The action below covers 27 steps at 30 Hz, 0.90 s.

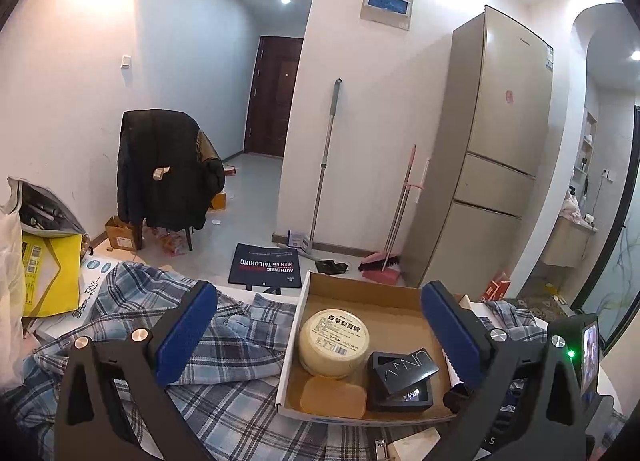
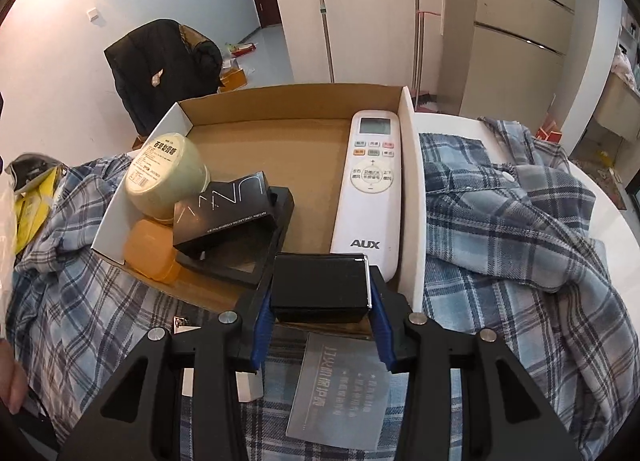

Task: Organize rigid objects
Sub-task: 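Lower the small black box into the cardboard box and open the right gripper, then raise both tools away from the cardboard box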

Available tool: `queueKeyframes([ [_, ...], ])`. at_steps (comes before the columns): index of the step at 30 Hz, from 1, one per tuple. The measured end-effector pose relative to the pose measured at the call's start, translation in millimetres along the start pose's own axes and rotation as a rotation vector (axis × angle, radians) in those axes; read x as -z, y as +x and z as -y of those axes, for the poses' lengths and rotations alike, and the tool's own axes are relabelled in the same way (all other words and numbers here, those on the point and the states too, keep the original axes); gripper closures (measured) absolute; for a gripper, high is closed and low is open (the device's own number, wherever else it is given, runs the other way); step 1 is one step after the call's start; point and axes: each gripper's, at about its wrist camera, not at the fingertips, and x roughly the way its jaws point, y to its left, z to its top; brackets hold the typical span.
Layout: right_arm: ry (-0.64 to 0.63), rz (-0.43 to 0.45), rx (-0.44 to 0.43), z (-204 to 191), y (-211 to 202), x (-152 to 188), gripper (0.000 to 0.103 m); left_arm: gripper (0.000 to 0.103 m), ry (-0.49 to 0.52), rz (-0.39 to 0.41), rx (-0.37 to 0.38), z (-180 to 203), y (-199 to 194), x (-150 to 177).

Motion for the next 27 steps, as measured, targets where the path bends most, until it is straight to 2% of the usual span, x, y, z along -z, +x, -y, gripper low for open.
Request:
queueKeyframes([
  [8,0.032,0.001,-0.037,5,-5,-2,0.056,0.0,0.012,0.009,0.003,4,-2,0],
  [16,0.049,0.141,-0.05,12,-62,-17,0.055,0.0,0.004,0.057,0.032,9,-23,-12],
  [19,0.065,0.194,-0.039,18,-87,-20,0.055,0.0,0.007,0.101,0.035,15,-41,-19],
  [23,0.039,0.264,-0.024,24,-126,-11,0.055,0.0,0.061,0.2,0.044,37,-80,-30],
  [25,0.0,0.307,-0.011,28,-148,2,0.055,0.0,0.089,0.23,0.064,48,-98,-34],
  [27,-0.047,0.311,-0.011,32,-162,18,0.055,0.0,0.12,0.231,0.064,62,-116,-35],
])
